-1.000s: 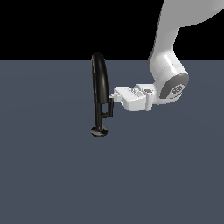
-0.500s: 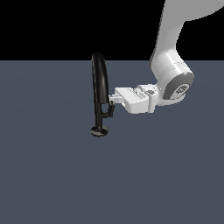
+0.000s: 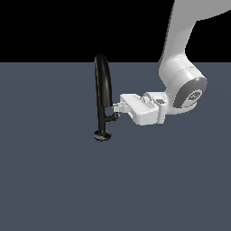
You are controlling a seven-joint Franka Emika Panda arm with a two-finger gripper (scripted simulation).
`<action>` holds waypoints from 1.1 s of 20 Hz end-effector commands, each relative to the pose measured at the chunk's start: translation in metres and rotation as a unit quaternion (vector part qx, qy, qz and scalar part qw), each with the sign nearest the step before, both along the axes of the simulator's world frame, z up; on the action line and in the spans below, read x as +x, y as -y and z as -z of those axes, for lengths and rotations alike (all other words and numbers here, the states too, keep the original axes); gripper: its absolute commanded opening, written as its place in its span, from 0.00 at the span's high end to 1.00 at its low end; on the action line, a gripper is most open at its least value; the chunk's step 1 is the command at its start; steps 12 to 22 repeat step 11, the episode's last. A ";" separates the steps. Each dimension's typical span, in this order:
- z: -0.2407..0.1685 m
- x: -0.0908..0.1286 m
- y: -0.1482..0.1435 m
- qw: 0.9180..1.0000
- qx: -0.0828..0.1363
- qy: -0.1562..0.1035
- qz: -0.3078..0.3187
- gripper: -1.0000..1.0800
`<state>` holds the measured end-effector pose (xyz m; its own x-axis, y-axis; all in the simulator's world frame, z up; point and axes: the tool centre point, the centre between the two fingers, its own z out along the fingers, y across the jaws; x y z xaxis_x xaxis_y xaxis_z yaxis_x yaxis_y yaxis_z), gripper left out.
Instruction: Turn on the faucet by rotating a designated handle.
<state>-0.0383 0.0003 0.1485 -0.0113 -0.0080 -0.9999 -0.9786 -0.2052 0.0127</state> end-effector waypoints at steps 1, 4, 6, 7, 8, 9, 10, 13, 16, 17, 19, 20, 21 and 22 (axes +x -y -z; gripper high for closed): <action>0.006 -0.003 0.001 1.000 0.000 -0.001 0.000 1.00; 0.025 -0.012 0.003 1.000 0.000 -0.004 0.000 1.00; 0.038 -0.018 0.004 1.000 0.000 -0.007 0.000 1.00; 0.044 -0.021 0.005 1.000 0.000 -0.008 0.000 1.00; 0.050 -0.024 0.005 1.000 0.000 -0.009 0.000 1.00; 0.057 -0.028 0.006 1.000 0.000 -0.010 0.000 1.00; 0.063 -0.031 0.007 1.000 0.000 -0.011 0.000 1.00; 0.063 -0.031 0.007 1.000 0.000 -0.011 0.000 1.00; 0.063 -0.031 0.007 1.000 0.000 -0.011 0.000 1.00; 0.063 -0.031 0.007 1.000 0.000 -0.011 0.000 1.00; 0.063 -0.031 0.007 1.000 0.000 -0.011 0.000 1.00; 0.063 -0.031 0.007 1.000 0.000 -0.011 0.000 1.00; 0.063 -0.031 0.007 1.000 0.000 -0.011 0.000 1.00; 0.063 -0.031 0.007 1.000 0.000 -0.011 0.000 1.00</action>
